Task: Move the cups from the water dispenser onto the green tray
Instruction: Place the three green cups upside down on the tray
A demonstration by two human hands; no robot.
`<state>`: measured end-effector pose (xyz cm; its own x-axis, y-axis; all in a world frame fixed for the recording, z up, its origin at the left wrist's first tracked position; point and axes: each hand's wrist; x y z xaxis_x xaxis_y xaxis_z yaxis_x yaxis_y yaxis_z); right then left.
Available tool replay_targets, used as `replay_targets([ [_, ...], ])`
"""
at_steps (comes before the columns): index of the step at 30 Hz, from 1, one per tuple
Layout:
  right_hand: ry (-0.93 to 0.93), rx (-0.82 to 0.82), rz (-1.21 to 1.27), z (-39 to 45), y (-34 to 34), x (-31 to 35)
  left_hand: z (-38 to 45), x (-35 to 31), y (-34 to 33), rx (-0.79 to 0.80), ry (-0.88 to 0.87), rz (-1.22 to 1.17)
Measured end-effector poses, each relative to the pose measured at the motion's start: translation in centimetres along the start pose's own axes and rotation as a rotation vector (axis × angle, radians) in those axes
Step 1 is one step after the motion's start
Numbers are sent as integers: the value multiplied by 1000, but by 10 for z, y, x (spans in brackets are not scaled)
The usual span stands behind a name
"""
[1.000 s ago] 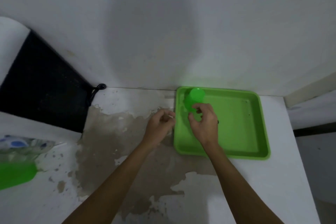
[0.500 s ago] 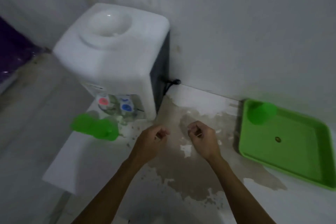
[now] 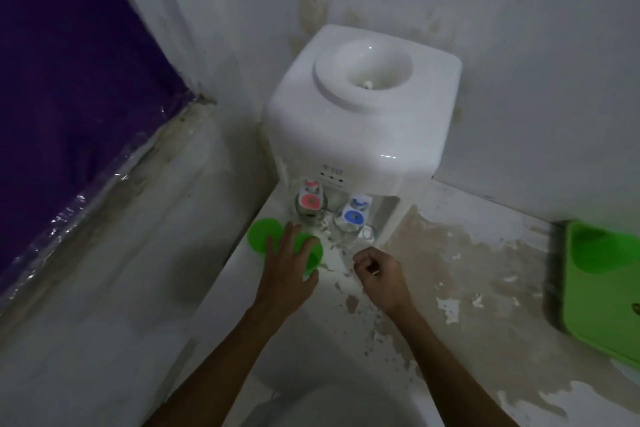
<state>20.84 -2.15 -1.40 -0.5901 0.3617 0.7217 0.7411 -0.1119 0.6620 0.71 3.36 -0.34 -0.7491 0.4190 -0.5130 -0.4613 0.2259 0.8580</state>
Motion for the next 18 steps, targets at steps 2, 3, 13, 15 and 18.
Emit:
replay_targets([
  [2,0,-22,-3,2,-6,7,4,8,-3,117,44,64],
  [3,-3,-31,-1,4,-9,12,6,13,-3,156,41,100],
  [13,-9,-69,-7,-2,-9,19,13,25,4,119,-164,19],
  [15,-19,-67,7,-8,-8,15,10,23,4,108,-128,-209],
  [18,-55,-48,100,-18,-7,8,6,14,3,94,-54,-551],
])
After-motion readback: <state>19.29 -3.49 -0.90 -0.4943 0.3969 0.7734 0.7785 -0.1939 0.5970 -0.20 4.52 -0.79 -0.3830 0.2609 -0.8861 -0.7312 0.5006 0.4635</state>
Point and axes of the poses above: each hand's wrist, its own z-axis towards the middle knuckle, its own y-axis out of the back of the hand, x = y × z, and after that the axes turned 10 degrees about -z, right-handed
